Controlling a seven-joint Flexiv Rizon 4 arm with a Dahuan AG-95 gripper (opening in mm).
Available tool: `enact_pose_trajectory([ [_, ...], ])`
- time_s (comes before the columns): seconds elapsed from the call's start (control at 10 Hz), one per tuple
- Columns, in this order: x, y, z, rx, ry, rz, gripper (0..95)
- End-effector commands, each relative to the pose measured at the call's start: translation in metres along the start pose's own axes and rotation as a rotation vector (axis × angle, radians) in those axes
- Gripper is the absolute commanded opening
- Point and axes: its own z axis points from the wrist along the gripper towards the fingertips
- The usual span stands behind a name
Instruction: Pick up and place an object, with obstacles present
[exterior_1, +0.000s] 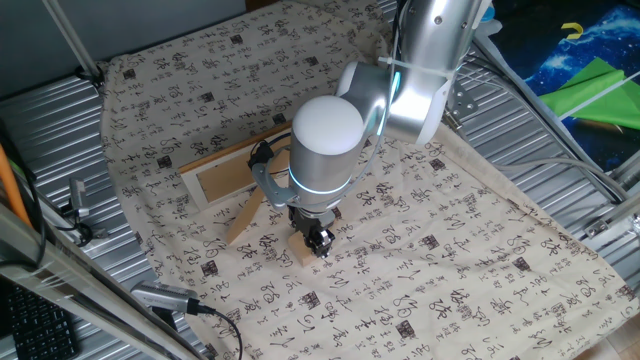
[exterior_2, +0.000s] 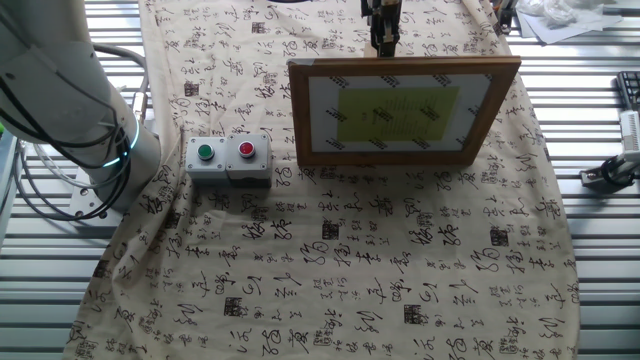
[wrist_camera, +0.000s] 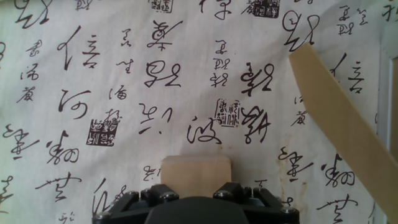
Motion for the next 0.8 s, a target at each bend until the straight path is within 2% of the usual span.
enact_pose_trajectory([
  [0.1,0.0001,0.0000,0.0000,0.001,0.000,-0.002,57.0],
  [0.6,0.0001,-0.0001,-0.0001,0.001,-0.001,-0.001,57.0],
  [0.8,-0.0017,-0.0002,-0.0064,0.002,-0.008,-0.009,57.0],
])
